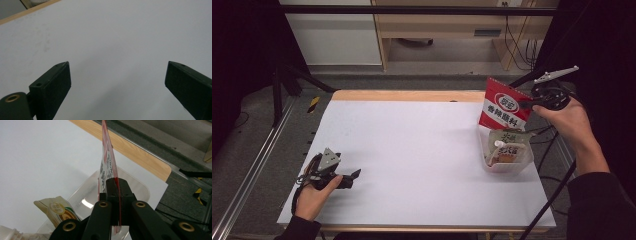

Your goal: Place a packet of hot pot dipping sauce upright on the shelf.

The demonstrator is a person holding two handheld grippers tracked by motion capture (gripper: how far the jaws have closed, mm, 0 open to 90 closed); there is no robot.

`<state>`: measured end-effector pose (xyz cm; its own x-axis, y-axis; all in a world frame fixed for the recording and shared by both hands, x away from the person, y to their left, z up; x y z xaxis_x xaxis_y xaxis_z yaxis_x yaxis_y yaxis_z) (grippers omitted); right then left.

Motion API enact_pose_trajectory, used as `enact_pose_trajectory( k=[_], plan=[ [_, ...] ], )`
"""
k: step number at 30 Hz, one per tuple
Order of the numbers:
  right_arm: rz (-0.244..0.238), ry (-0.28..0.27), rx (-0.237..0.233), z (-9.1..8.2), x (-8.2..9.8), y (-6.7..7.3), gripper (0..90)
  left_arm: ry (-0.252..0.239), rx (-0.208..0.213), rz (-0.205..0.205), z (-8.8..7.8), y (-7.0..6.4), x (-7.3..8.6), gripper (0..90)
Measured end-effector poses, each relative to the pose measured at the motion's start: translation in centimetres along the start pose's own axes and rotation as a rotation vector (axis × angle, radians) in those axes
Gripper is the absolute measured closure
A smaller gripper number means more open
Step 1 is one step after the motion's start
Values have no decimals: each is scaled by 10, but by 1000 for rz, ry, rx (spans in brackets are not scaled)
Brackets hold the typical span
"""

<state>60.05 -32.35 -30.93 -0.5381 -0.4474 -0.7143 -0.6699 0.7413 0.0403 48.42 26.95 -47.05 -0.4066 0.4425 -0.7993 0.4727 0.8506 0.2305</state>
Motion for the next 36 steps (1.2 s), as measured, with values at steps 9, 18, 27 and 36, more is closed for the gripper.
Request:
enact_pose_trajectory(
  k=[9,18,27,36],
  plan=[
    [43,7,-4,15,13,-9,894,-1,2,-8,1,-1,0,65],
    [62,33,76,17,31,-25,824,-1,4,-9,1,-1,0,65],
    [28,-31,228,8,26,-21,290,1,2,-15,1,1,1,65],
    [-87,-150,276,-16,-1,33,165,7,1,-17,2,3,2,64]
  ],
)
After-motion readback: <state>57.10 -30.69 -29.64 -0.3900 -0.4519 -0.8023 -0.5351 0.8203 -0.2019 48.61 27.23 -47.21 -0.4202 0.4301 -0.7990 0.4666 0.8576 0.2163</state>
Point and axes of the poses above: each handheld gripper's, and its own axes: z roughly forward along the jaws, x roughly out of its underside, y roughly to its left, the point moved 4 cm from there along z, roughly forward along the jaws, and after that the axes turned 9 degrees about -x, right-handed, at the moved point
